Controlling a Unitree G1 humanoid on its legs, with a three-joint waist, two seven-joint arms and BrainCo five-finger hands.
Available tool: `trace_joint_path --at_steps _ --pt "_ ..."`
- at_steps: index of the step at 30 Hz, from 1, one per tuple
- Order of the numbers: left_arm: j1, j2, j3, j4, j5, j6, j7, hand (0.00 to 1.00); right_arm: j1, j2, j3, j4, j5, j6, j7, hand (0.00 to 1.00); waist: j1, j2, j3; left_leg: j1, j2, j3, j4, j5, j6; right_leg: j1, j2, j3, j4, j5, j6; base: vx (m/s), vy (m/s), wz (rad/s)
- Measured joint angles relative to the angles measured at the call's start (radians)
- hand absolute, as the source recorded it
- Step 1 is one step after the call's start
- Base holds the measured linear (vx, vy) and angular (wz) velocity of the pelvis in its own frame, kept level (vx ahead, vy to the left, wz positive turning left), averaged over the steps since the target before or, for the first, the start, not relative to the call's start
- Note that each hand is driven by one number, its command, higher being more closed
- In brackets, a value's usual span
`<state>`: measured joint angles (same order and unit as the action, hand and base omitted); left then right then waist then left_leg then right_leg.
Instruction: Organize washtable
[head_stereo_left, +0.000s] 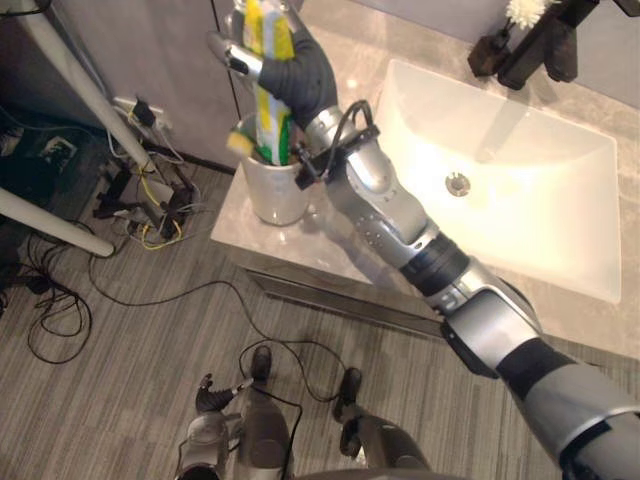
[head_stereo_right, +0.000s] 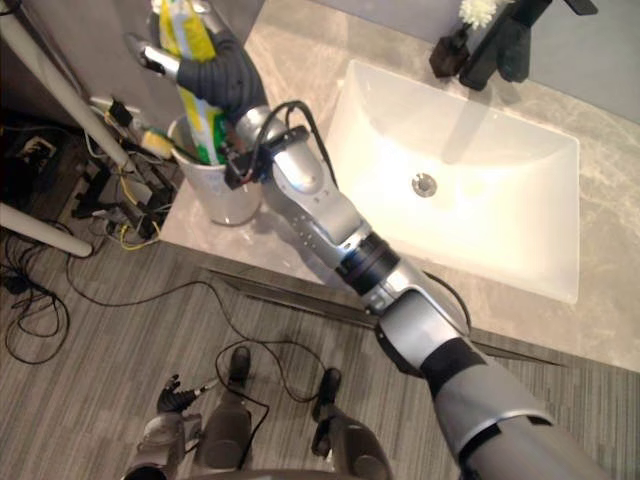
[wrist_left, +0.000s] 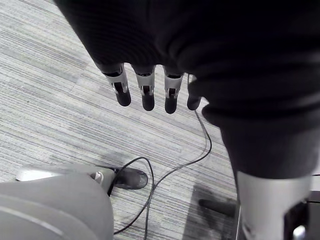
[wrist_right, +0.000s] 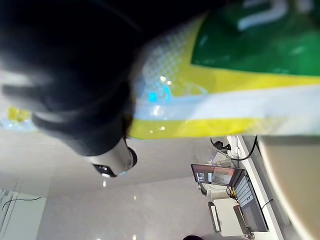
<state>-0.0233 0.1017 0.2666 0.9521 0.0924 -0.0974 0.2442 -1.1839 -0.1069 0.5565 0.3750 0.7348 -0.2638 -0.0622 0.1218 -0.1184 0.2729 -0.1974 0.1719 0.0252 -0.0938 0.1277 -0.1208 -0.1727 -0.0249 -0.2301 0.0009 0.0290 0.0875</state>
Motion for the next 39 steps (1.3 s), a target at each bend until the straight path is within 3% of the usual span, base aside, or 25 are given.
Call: trace_joint_path --at_steps 18,39 --pt "-0.001 0.000 0.000 -0.009 0.002 0.000 0.001 0.00 0.087 -0.021 -0.041 -0.108 -0.004 -0.005 -0.001 1.00 -0.004 0.001 0.019 0.003 -0.001 0.005 0.000 0.000 0.000 -0.007 -0.010 0.005 0.019 -0.020 0.004 -0.01 0.001 0.00" --pt "-0.004 0.000 -0.003 -0.008 0.002 0.000 0.019 0.00 0.122 -0.019 -0.004 -0.219 -0.040 -0.005 0.002 1.00 -0.011 -0.001 0.023 0.003 -0.001 0.009 0.000 0.000 0.000 -0.010 -0.009 0.010 0.018 -0.020 0.004 0.00 0.000 0.00"
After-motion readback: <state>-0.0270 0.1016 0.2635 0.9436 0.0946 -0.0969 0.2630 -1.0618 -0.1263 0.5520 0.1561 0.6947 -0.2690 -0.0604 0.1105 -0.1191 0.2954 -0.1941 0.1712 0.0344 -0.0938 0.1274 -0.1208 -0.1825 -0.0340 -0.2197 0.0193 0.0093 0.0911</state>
